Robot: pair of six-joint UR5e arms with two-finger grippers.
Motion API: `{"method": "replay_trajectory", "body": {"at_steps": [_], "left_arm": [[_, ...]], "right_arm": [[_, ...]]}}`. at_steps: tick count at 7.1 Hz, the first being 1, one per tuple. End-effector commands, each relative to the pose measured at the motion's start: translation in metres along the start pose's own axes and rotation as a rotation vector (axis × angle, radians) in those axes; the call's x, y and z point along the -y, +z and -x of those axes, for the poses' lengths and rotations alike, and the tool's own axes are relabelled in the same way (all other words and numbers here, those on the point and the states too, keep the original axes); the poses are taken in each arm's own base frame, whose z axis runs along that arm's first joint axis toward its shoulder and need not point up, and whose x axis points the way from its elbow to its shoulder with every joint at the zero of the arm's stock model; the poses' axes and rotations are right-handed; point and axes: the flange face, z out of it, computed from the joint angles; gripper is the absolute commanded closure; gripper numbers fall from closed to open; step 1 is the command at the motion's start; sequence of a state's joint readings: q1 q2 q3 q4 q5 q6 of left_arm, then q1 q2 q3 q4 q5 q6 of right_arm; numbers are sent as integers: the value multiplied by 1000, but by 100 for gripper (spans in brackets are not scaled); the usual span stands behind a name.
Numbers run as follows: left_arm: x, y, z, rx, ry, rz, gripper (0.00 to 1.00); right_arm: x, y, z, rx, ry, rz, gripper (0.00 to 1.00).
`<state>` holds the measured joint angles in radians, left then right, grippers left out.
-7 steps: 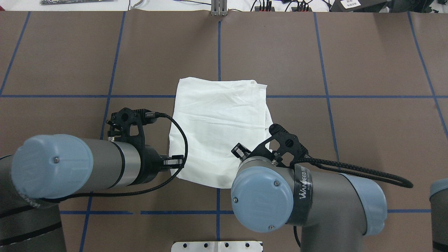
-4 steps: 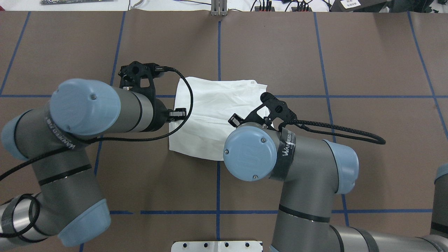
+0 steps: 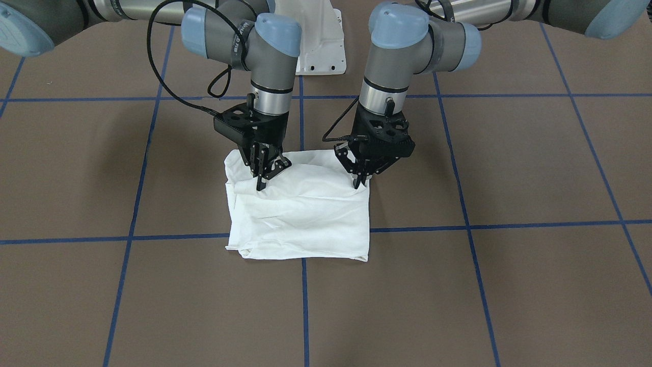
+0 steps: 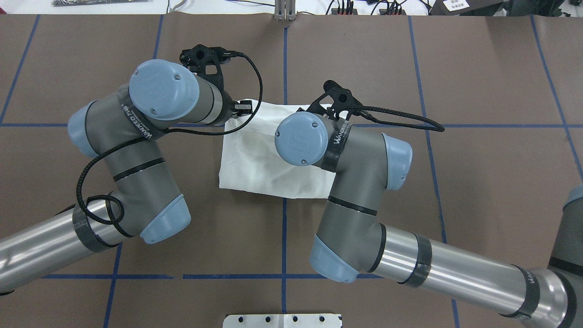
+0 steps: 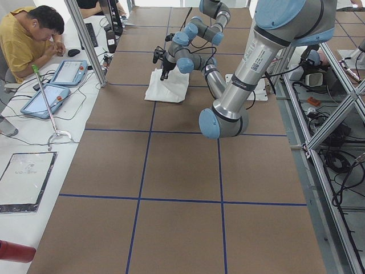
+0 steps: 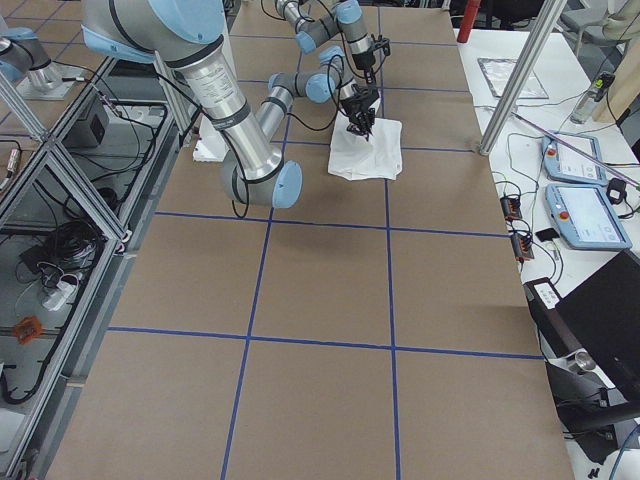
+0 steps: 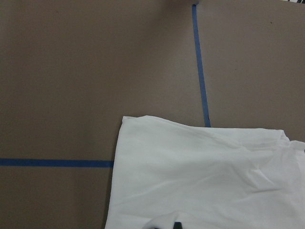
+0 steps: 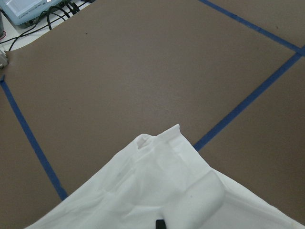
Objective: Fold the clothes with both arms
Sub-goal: 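Grasp the near edge with both grippers and fold it toward the far edge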
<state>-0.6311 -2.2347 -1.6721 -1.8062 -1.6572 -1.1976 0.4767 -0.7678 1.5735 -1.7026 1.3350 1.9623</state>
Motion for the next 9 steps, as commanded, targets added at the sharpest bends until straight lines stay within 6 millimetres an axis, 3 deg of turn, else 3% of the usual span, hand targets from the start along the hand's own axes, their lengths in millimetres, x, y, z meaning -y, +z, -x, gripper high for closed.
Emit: {"method": "replay_trajectory", "body": {"at_steps": [1, 2, 4, 5, 6, 8, 9], "left_arm": [[17, 48, 7, 23, 11, -13, 100], [22, 68, 5, 29, 11, -24, 100], [34, 82, 15, 44, 19, -34, 100], [35, 83, 17, 48, 30, -34, 81], [38, 76, 15, 17, 81, -48, 1], [32, 53, 29, -37, 169, -40, 0], [34, 49, 55, -39, 252, -20, 0]], "right_arm": [[2, 23, 21, -11, -29, -15, 100], [5, 32, 20, -27, -30, -23, 100], [18, 44, 21, -50, -45, -32, 69], [22, 52, 19, -65, -86, -38, 18], [29, 41, 34, -45, -83, -37, 0], [38, 25, 40, -48, -111, 67, 0], [24, 22, 40, -44, -127, 77, 0]]}}
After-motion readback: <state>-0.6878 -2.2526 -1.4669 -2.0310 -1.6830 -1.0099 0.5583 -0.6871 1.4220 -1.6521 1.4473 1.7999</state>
